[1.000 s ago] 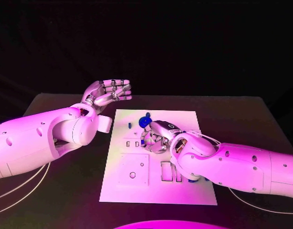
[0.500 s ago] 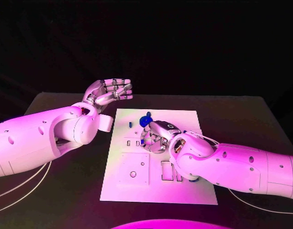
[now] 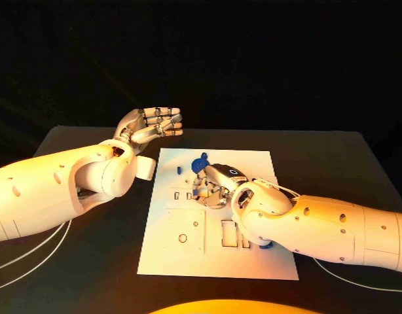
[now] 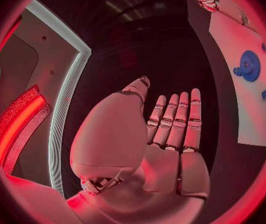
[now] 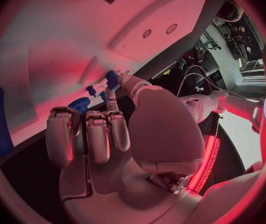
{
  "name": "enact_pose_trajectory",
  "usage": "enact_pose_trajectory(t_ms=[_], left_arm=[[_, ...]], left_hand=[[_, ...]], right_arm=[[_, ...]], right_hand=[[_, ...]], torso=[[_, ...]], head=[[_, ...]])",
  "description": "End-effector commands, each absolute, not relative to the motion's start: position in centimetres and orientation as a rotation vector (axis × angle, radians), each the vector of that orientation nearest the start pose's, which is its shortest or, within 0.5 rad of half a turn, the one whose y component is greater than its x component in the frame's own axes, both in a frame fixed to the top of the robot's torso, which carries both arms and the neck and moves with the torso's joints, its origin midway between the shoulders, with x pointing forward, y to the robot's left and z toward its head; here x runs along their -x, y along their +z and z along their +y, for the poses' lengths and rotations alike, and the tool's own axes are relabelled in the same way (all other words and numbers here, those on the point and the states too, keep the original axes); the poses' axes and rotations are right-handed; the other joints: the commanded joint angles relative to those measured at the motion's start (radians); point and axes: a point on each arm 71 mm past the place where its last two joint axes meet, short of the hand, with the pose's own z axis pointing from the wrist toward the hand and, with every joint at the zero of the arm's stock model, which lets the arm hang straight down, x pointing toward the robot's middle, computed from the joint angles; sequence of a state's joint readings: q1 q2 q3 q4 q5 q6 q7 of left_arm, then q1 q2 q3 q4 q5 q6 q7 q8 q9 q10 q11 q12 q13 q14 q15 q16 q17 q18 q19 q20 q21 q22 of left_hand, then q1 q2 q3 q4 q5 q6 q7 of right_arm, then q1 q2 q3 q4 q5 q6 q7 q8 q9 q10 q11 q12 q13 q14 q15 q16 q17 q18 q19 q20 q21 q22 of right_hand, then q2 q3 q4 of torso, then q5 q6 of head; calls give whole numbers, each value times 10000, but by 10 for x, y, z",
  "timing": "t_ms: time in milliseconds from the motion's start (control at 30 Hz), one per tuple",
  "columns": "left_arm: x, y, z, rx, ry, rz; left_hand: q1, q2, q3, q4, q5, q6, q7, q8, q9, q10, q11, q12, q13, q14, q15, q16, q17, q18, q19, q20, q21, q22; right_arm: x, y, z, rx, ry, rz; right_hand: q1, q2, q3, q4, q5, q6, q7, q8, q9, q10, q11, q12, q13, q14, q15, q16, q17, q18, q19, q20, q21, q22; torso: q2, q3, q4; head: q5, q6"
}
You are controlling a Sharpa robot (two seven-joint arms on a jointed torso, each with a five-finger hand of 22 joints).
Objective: Assemble the parts on the task board
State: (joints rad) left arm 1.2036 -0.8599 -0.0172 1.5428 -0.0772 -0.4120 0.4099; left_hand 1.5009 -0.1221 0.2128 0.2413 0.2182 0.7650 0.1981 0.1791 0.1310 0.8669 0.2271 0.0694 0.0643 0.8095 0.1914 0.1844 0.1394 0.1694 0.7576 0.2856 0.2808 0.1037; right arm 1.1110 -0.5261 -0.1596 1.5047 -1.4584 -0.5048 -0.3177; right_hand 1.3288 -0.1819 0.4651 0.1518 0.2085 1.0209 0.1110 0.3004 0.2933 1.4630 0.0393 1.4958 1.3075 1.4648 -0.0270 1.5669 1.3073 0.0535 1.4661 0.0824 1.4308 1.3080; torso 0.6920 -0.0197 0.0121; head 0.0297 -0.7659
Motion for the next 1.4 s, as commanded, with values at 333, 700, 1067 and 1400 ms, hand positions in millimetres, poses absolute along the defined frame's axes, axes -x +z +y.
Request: enact_pose_trajectory(t_ms=[333, 700, 1067, 1400], left_arm=[[-491, -163, 215, 10260, -14899, 13488], [-491, -163, 215, 10272, -14894, 13513], [-491, -164, 216, 10282, -14877, 13521], [-491, -164, 216, 10290, -14867, 13530]], left_hand=[[71, -32, 24, 29, -62, 13, 615, -17, -9, -67, -19, -52, -8, -19, 29, -54, 16, 33, -35, 22, -44, -8], [74, -30, 23, 29, -62, 2, 616, -23, -11, -71, -19, -53, -8, -19, 29, -63, 17, 32, -36, 22, -47, -15], [74, -30, 23, 29, -62, 2, 616, -23, -11, -71, -19, -53, -8, -19, 29, -63, 17, 32, -36, 22, -47, -15], [74, -30, 23, 29, -62, 2, 616, -23, -11, -71, -19, -53, -8, -19, 29, -63, 17, 32, -36, 22, -47, -15]], right_arm=[[-434, -256, -58, 1168, 7660, 17381], [-434, -257, -58, 1205, 7605, 17473], [-434, -258, -57, 1273, 7600, 17566], [-435, -257, -58, 1104, 7622, 17381]], right_hand=[[-192, -133, 19, 2, -1, -94, 56, 9, -5, 371, -24, -110, 1780, 1059, -33, 39, 2635, -145, 206, -65, -87, 1519], [-309, -295, -7, 2, -18, -264, 124, -45, -37, 304, 32, -187, 1713, 1059, 11, 39, 2635, -136, 185, -33, -135, 1494], [-387, -381, -36, 20, -35, -365, 169, -79, -59, 272, 74, -221, 1686, 1059, 46, 39, 2635, -124, 159, -5, -190, 1460], [-630, -605, -227, 141, -259, -696, 298, -221, -139, -10, 191, -540, 1392, 1059, 144, 39, 2635, -97, 95, 74, -319, 1382]], torso=[[-5, 1, 1], [-2, 4, -2], [-4, 5, -1], [-2, 0, -1]], head=[[-5, -6], [-11, -19], [-23, -24], [-35, -17]])
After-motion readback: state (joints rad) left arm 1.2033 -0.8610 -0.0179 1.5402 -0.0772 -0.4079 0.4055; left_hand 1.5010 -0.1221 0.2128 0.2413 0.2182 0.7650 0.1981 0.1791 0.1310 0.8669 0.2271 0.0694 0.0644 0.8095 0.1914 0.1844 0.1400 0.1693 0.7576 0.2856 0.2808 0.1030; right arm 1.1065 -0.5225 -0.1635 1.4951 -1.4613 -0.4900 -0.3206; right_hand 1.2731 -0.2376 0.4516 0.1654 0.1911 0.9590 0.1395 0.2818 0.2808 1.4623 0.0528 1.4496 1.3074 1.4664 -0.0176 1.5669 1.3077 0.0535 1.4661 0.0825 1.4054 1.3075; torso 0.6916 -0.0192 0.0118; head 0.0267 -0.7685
